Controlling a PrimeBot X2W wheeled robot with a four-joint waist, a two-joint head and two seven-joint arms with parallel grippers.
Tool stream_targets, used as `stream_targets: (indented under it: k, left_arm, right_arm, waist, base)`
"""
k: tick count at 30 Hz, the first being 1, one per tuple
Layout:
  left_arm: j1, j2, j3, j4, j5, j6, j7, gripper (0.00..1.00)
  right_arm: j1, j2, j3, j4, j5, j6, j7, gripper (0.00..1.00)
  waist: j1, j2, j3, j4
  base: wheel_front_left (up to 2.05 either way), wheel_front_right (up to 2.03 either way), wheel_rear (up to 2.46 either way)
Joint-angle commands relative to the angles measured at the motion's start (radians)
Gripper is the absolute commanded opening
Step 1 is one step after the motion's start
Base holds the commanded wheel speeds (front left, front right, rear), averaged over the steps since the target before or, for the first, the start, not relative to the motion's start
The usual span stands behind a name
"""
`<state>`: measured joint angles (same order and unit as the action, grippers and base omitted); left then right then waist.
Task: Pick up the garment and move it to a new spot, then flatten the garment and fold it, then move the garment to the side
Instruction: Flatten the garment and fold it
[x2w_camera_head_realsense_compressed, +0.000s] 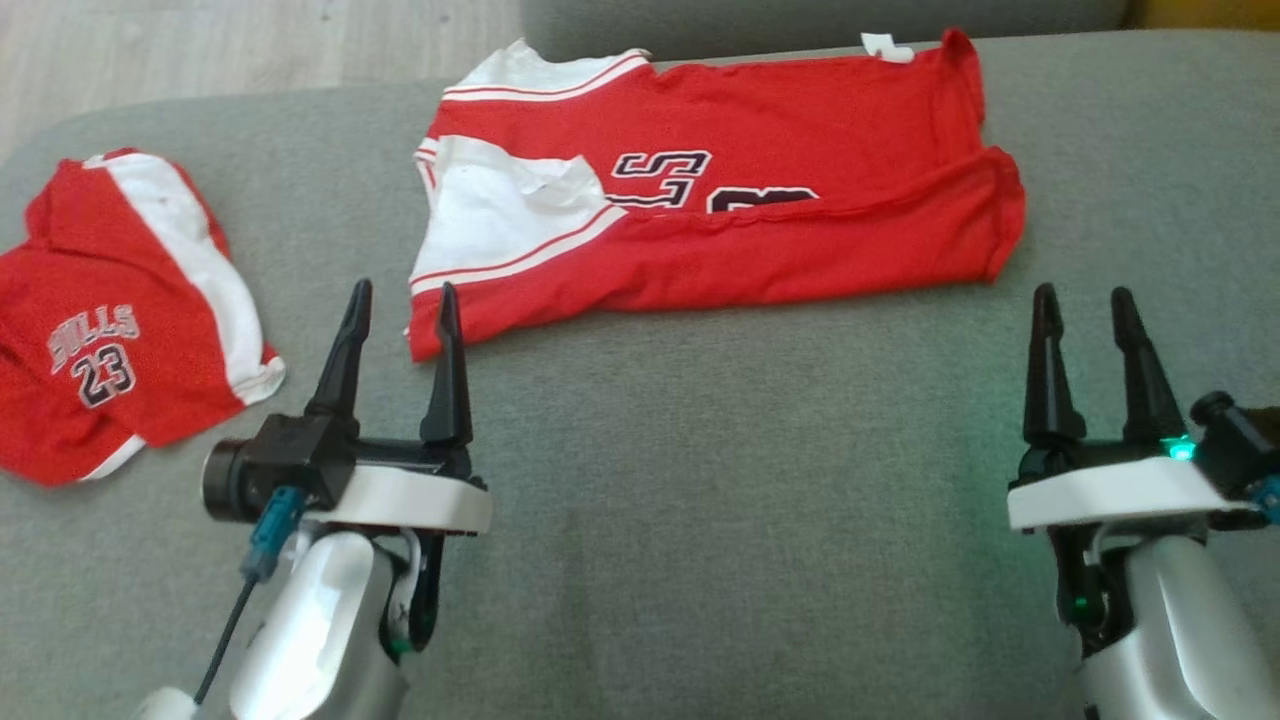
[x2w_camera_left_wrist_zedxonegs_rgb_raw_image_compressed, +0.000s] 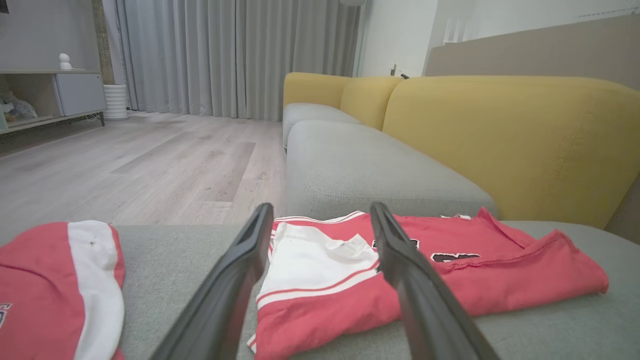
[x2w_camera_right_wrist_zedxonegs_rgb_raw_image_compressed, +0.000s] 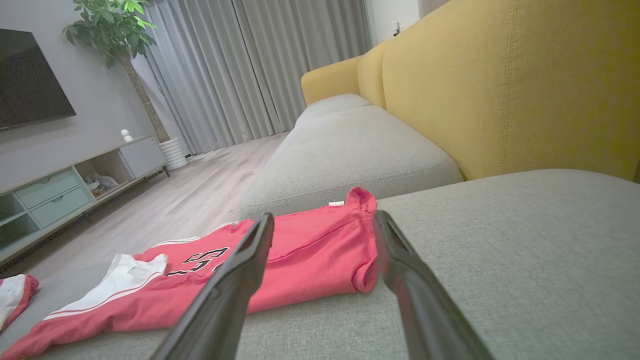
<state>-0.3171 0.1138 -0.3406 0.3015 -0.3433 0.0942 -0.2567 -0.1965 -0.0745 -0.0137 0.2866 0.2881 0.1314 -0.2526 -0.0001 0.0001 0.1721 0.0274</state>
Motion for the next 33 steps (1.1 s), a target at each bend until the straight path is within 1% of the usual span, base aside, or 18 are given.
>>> stream_targets:
  k: [1,3,6,9,11,12,14,17,21,23,24,25,26,29,33]
  left_arm:
    - [-0.035,0.007,0.047,-0.023,0.014,-0.007,-0.005,1.00]
    - [-0.045,0.002,0.061,0.032,0.039,-0.024,-0.005,1.00]
    - [-0.078,0.007,0.068,0.143,0.047,-0.024,0.000,1.00]
    - [-0.130,0.021,0.080,0.271,0.050,0.001,0.048,1.00]
    - [-0.168,0.028,0.097,0.340,0.047,0.028,0.071,1.00]
    - [-0.202,0.032,0.116,0.397,0.038,0.046,0.078,1.00]
    - [-0.228,0.039,0.121,0.458,0.033,0.050,0.094,1.00]
    - [-0.263,0.050,0.120,0.533,0.031,0.048,0.120,1.00]
    - [-0.295,0.061,0.124,0.605,0.027,0.058,0.139,1.00]
    - [-0.300,0.063,0.123,0.623,0.024,0.055,0.150,1.00]
    - [-0.304,0.062,0.120,0.641,0.019,0.044,0.168,1.00]
    - [-0.307,0.060,0.118,0.657,0.013,0.030,0.186,0.48]
    - [-0.311,0.059,0.114,0.669,0.010,0.018,0.198,0.00]
    - [-0.324,0.061,0.108,0.681,0.008,0.002,0.187,0.00]
    - [-0.345,0.053,0.098,0.653,0.017,-0.004,0.091,0.00]
  right_arm:
    - [-0.019,0.000,0.023,-0.043,-0.008,-0.001,-0.009,1.00]
    - [-0.016,0.011,0.043,-0.055,-0.020,-0.001,-0.009,1.00]
    - [-0.030,0.016,0.063,-0.063,-0.027,-0.001,-0.009,1.00]
    - [-0.046,0.019,0.082,-0.070,-0.028,-0.001,-0.009,1.00]
    - [-0.052,0.021,0.090,-0.077,-0.028,-0.001,-0.009,1.00]
    - [-0.053,0.022,0.096,-0.085,-0.023,-0.001,-0.009,1.00]
    - [-0.050,0.023,0.100,-0.086,-0.020,-0.001,-0.009,1.00]
    - [-0.051,0.024,0.103,-0.089,-0.018,-0.001,-0.009,1.00]
    - [-0.053,0.024,0.112,-0.095,-0.010,-0.001,-0.009,1.00]
    - [-0.053,0.024,0.114,-0.097,-0.008,-0.001,-0.009,1.00]
    - [-0.054,0.024,0.116,-0.099,-0.006,-0.001,-0.009,1.00]
    - [-0.054,0.024,0.117,-0.100,-0.004,-0.001,-0.009,1.00]
    - [-0.054,0.024,0.118,-0.102,-0.003,-0.001,-0.009,1.00]
    - [-0.053,0.024,0.117,-0.104,-0.001,-0.001,-0.009,1.00]
    - [-0.056,0.024,0.106,-0.072,-0.020,-0.001,-0.009,1.00]
  waist:
    - [0.0001,-0.0001,0.006,-0.010]
    - [0.0001,-0.0001,0.020,-0.032]
    - [0.0001,-0.0001,0.043,-0.059]
    - [0.0001,-0.0001,0.068,-0.087]
    - [0.0001,-0.0001,0.086,-0.103]
    - [0.0001,-0.0001,0.099,-0.115]
    - [0.0001,-0.0001,0.108,-0.128]
    - [0.0001,-0.0001,0.120,-0.143]
    - [0.0001,-0.0001,0.129,-0.157]
    - [0.0001,-0.0001,0.130,-0.160]
    - [0.0001,-0.0001,0.131,-0.162]
    - [0.0001,-0.0001,0.132,-0.163]
    - [0.0001,-0.0001,0.132,-0.164]
    - [0.0001,-0.0001,0.131,-0.162]
    - [0.0001,-0.0001,0.121,-0.143]
  base:
    - [0.00,0.00,0.00]
    - [0.00,0.00,0.00]
    - [0.00,0.00,0.00]
    - [0.00,0.00,0.00]
    - [0.00,0.00,0.00]
    - [0.00,0.00,0.00]
    - [0.00,0.00,0.00]
    - [0.00,0.00,0.00]
    - [0.00,0.00,0.00]
    - [0.00,0.00,0.00]
    - [0.00,0.00,0.00]
    - [0.00,0.00,0.00]
    - [0.00,0.00,0.00]
    - [0.00,0.00,0.00]
    - [0.00,0.00,0.00]
